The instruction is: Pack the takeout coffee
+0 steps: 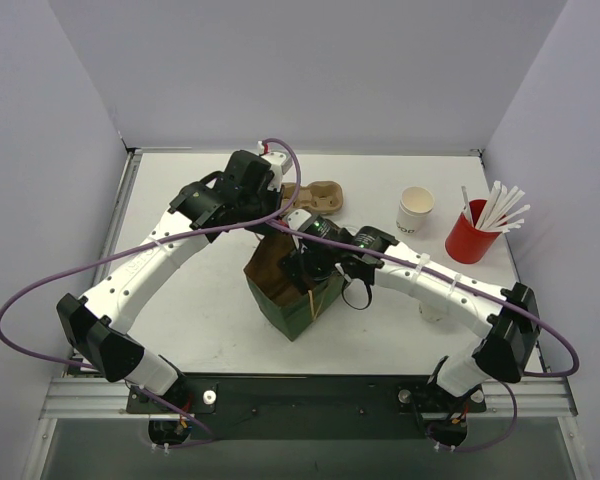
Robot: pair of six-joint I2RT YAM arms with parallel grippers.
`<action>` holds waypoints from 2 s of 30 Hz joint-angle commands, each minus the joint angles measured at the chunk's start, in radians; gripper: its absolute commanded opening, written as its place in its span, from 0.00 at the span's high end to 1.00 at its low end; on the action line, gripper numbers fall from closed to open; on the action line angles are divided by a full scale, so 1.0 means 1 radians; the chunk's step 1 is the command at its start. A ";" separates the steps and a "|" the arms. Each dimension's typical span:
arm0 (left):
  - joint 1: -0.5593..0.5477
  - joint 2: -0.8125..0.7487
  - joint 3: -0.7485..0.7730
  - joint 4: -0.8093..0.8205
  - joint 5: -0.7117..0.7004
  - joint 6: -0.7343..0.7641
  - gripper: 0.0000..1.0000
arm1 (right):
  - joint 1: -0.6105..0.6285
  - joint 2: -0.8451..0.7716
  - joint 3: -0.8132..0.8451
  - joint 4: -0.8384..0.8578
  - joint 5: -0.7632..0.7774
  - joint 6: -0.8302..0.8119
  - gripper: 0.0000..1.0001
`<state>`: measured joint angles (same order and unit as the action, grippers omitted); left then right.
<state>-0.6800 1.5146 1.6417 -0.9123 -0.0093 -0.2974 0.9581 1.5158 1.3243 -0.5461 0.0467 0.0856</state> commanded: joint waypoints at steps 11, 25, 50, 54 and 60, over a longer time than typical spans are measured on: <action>-0.069 -0.002 0.053 0.038 0.072 -0.063 1.00 | -0.042 -0.058 0.056 0.066 -0.134 0.042 0.12; -0.070 -0.017 0.033 0.046 0.040 -0.120 1.00 | -0.099 -0.151 0.020 0.228 -0.309 0.083 0.11; -0.023 -0.079 -0.033 -0.026 -0.135 -0.238 1.00 | -0.209 -0.209 0.064 0.666 -0.615 0.350 0.08; -0.009 -0.086 -0.033 -0.043 -0.181 -0.293 1.00 | -0.209 -0.253 0.148 0.461 -0.396 0.329 0.08; 0.007 -0.103 -0.051 -0.013 -0.187 -0.355 1.00 | -0.214 -0.328 0.236 0.120 -0.052 0.393 0.07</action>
<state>-0.6876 1.4609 1.5955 -0.9585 -0.1703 -0.5884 0.7475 1.2724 1.4883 -0.1772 -0.2806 0.4236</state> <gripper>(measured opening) 0.023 0.932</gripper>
